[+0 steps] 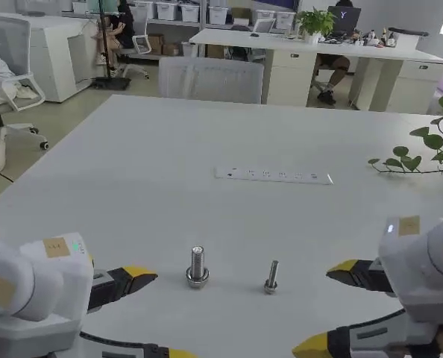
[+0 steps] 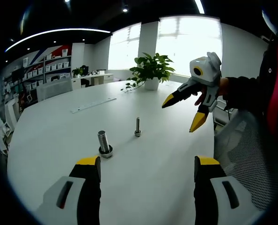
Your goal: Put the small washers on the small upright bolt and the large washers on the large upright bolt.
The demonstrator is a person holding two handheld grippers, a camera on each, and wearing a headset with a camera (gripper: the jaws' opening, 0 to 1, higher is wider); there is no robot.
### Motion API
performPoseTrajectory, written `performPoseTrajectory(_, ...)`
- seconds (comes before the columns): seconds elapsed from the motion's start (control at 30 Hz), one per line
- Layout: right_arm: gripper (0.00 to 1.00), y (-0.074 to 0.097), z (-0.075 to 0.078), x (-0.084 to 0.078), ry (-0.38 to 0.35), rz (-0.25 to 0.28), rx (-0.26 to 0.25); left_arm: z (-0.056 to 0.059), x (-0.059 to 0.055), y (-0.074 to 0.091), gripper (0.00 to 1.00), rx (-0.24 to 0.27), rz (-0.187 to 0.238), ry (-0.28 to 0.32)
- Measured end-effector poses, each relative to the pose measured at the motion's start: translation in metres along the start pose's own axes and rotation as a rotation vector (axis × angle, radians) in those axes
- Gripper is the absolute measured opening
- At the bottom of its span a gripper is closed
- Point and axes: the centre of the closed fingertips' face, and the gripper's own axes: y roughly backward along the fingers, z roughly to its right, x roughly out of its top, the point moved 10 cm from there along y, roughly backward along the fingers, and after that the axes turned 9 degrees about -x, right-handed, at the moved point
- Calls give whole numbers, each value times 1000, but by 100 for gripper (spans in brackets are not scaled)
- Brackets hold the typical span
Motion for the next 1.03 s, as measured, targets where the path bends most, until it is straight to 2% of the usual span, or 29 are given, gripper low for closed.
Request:
performPoseTrajectory(0.27, 77, 9, -10, -8, -27, 6, -17, 1, 1, 3, 82, 5, 7, -3)
performPoseTrajectory(0.6, 79, 12, -11, -10, -46, 11, -36, 2, 1, 3, 82, 2, -3, -5)
performPoseTrajectory(1.03, 80, 12, -13, -9, -51, 11, -30, 2, 0, 2, 82, 1, -5, -3)
